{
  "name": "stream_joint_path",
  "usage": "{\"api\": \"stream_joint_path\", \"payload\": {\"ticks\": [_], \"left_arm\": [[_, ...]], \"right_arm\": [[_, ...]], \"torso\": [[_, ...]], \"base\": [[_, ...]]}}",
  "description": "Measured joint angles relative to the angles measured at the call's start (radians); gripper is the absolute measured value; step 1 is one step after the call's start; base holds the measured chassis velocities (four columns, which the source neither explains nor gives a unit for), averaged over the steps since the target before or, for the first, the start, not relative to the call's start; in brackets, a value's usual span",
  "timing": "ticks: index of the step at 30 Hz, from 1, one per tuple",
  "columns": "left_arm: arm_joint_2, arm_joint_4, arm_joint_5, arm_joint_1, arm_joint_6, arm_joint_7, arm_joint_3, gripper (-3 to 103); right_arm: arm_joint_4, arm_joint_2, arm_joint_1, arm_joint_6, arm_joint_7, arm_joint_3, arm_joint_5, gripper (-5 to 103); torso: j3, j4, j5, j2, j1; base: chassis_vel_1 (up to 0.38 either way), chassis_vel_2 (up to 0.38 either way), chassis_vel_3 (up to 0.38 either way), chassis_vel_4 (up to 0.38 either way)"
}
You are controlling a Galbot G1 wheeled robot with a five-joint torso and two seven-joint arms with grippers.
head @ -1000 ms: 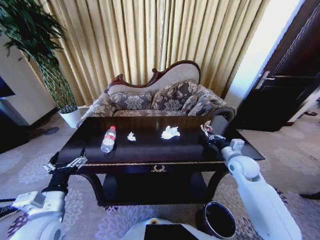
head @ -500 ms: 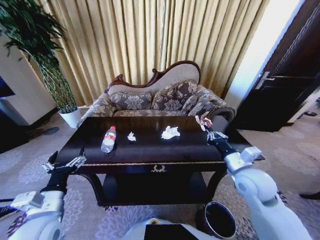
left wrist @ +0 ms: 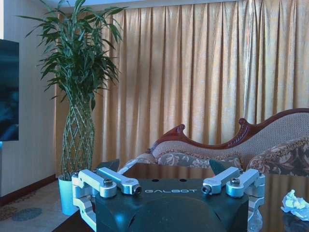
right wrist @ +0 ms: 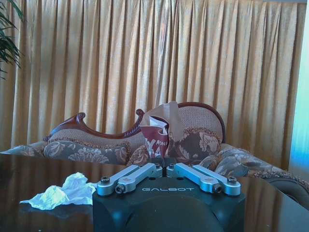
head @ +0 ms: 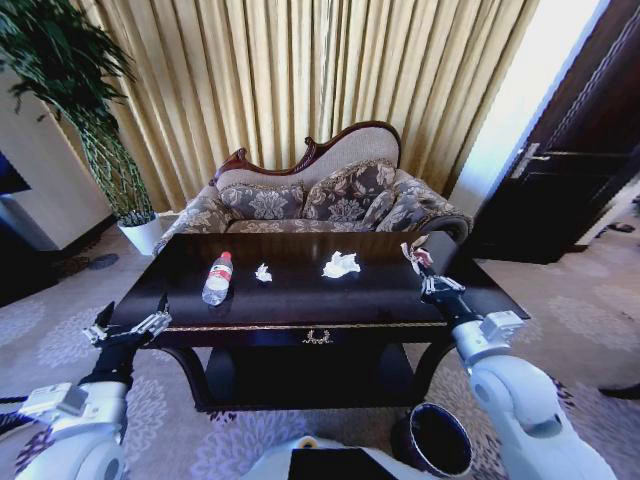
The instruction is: Move to the front of the table and place the trash on the table into the trash bin.
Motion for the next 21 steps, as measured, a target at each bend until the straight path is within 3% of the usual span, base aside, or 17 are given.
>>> {"api": "stream_joint_path", "payload": {"ticks": [21], "left_arm": [[-0.003,0.0,0.004,-0.003,0.0,0.002,0.002,100]], "right_arm": [[-0.009,0.018,-0.005,0.0,-0.002,-0.001,0.0,0]], "torso": [[0.0,0.0,0.0,0.0,0.0]], "base": [[0.091,-0.082,-0.075,0.083]]}}
